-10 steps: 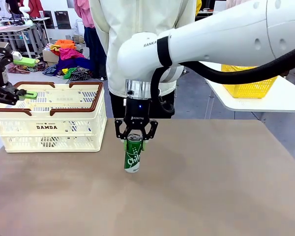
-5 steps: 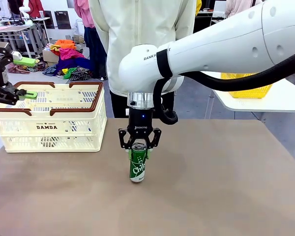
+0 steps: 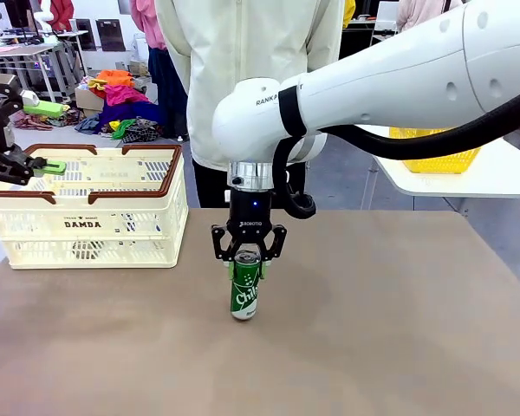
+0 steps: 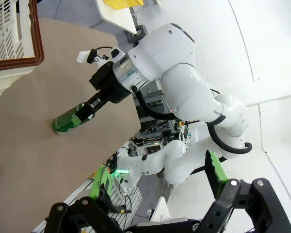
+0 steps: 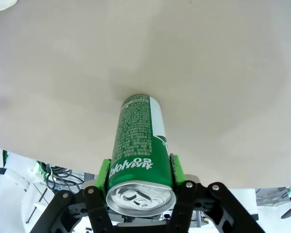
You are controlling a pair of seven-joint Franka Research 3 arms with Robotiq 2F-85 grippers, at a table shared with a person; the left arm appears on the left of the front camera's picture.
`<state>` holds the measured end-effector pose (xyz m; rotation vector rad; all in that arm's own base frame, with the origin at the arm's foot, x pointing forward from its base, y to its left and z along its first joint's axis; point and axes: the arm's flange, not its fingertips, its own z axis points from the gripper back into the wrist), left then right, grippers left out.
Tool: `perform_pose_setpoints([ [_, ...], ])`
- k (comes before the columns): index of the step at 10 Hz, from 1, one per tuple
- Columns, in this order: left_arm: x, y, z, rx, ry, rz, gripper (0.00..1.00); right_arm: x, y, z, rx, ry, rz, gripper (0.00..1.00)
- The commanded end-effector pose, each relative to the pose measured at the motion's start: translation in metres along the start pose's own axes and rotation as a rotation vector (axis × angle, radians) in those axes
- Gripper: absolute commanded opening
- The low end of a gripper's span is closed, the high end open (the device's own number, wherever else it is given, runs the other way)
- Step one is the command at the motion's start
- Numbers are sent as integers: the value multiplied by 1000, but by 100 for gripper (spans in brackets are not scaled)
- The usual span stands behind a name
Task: Place the drinks into the Shopping basket.
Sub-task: Pick up one drink and place it into the Shopping basket.
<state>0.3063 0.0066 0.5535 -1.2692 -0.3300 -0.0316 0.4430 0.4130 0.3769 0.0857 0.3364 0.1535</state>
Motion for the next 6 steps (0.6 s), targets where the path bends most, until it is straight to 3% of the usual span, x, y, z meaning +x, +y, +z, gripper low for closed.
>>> perform_pose_setpoints([
  [1,-1,-3,0,-20,-7,10,100,-15,-16,1,23,-62,-5,100],
  [3,-1,-3,0,-20,-7,10,100,-24,-29,14,50,-78,1,100],
  [6,-1,-3,0,-20,-7,10,100,-35,-65,52,194,-28,66,100],
])
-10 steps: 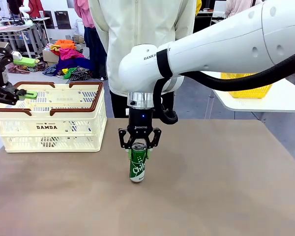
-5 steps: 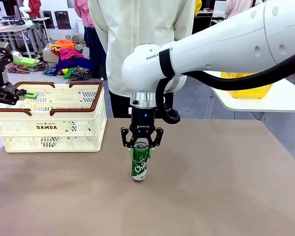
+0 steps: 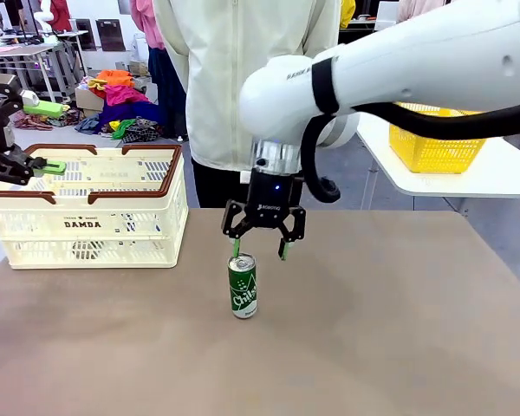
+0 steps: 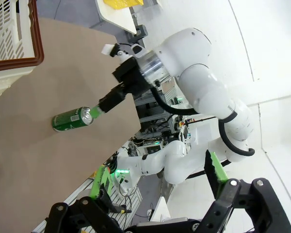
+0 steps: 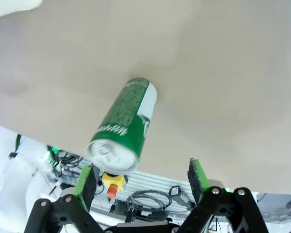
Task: Place the drinks into the Shopping basket.
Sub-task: Pick up one drink and place it into the Shopping basket.
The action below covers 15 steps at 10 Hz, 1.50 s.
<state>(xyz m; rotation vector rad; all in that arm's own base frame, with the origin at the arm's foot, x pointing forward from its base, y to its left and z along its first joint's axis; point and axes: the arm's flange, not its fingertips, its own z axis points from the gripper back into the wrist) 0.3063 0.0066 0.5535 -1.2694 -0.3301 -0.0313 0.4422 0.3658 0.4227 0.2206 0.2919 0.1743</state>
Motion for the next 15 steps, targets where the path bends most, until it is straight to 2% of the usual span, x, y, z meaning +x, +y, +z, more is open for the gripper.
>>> perform_pose_setpoints([
  [1,-1,-3,0,-20,-7,10,100,-22,-47,35,160,28,-18,100],
  [2,-1,-3,0,-20,-7,10,100,-32,-82,62,277,47,-70,100],
  [3,-1,-3,0,-20,-7,10,100,-47,-133,89,444,84,-136,100],
  [5,-1,-3,0,-20,-7,10,100,-76,-241,110,772,133,-198,100],
  [6,-1,-3,0,-20,-7,10,100,-90,-297,106,895,132,-321,100],
  [7,-1,-3,0,-20,-7,10,100,-107,-354,92,1065,113,-315,100],
  [8,-1,-3,0,-20,-7,10,100,-119,-396,75,1206,76,-287,100],
  [9,-1,-3,0,-20,-7,10,100,-122,-431,49,1307,-11,-315,100],
  [10,-1,-3,0,-20,-7,10,100,-124,-455,21,1401,-118,-250,100],
  [11,-1,-3,0,-20,-7,10,100,-125,-469,-7,1441,-265,-144,100],
  [12,-1,-3,0,-20,-7,10,100,-119,-469,-24,1400,-373,-132,100],
  [13,-1,-3,0,-20,-7,10,100,-141,-477,11,1406,-135,-320,100],
  [15,-1,-3,0,-20,-7,10,100,-141,-477,11,1406,-135,-320,100],
])
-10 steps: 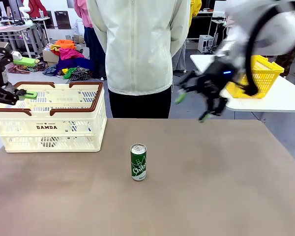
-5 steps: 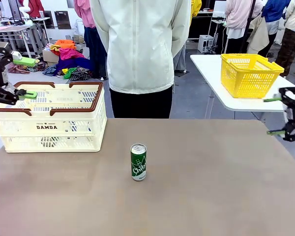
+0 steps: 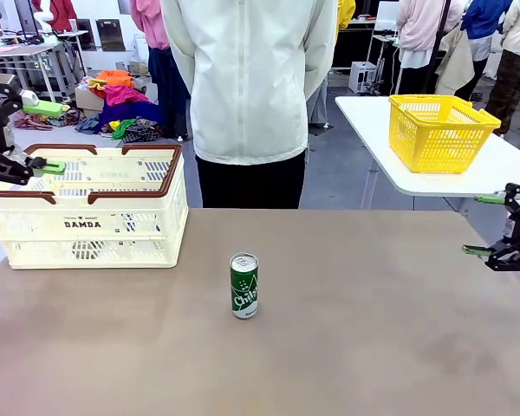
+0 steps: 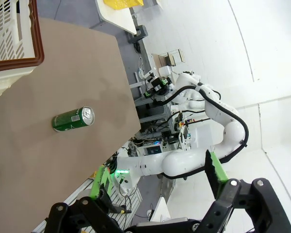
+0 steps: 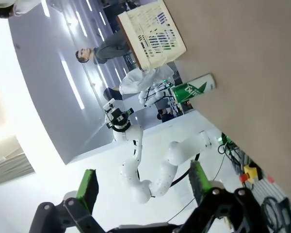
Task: Place the drinks into the Shopping basket.
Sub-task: Pick up one drink and place it into the Shopping basket.
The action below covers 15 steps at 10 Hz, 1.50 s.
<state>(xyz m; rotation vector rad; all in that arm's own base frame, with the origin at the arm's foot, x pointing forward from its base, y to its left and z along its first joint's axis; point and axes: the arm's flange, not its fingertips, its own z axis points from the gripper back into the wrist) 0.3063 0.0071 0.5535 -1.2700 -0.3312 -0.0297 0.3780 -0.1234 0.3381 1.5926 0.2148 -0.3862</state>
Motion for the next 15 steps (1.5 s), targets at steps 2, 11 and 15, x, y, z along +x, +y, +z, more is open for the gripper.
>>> perform_pose_setpoints([
  [2,-1,-3,0,-19,-5,9,100,-7,16,0,-34,18,-43,100],
  [11,-33,-95,-165,616,215,-68,100,-7,16,0,-34,18,-43,100],
  [15,-29,-94,-260,840,443,-251,100,-7,16,0,-34,18,-43,100],
])
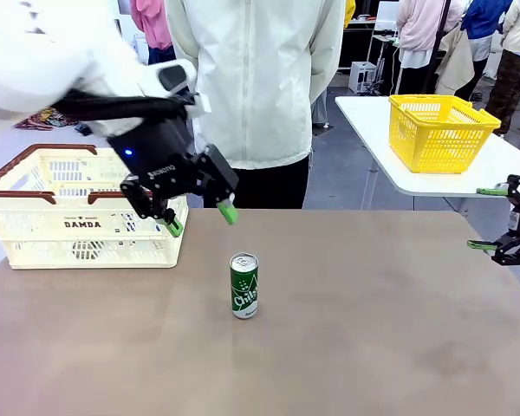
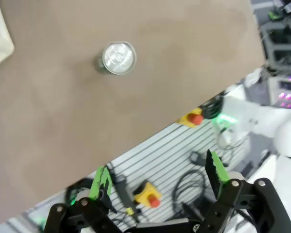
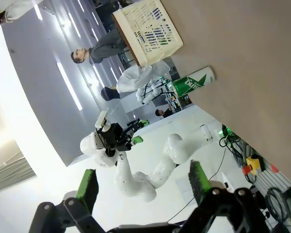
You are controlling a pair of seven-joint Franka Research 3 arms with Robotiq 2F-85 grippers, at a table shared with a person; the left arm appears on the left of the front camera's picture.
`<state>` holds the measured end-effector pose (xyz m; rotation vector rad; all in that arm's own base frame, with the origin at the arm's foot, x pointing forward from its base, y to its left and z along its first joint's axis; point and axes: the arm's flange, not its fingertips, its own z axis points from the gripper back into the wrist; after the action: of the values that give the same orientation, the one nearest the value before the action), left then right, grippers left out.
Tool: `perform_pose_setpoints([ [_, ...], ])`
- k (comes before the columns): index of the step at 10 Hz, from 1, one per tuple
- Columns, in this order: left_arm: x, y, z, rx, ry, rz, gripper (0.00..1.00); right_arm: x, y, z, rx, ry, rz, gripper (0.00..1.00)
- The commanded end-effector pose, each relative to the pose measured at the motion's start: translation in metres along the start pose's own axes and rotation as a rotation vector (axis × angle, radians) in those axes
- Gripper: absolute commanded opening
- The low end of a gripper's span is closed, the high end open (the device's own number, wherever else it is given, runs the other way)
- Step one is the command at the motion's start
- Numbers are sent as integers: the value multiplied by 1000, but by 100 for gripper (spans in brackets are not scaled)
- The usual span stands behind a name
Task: Place the drinks into the Shopping basket.
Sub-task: Pick up one drink and place it into the Shopping basket.
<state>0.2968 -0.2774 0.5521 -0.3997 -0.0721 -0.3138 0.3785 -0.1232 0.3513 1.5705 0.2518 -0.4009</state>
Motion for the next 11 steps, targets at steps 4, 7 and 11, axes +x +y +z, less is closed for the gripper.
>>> perform_pose_setpoints([
  [4,18,1,-2,22,28,-29,100,-2,4,0,-12,9,-10,100],
  [7,80,-1,-50,67,100,-109,100,-2,4,0,-12,9,-10,100],
  [11,116,-5,-118,164,130,55,100,-2,4,0,-12,9,-10,100],
])
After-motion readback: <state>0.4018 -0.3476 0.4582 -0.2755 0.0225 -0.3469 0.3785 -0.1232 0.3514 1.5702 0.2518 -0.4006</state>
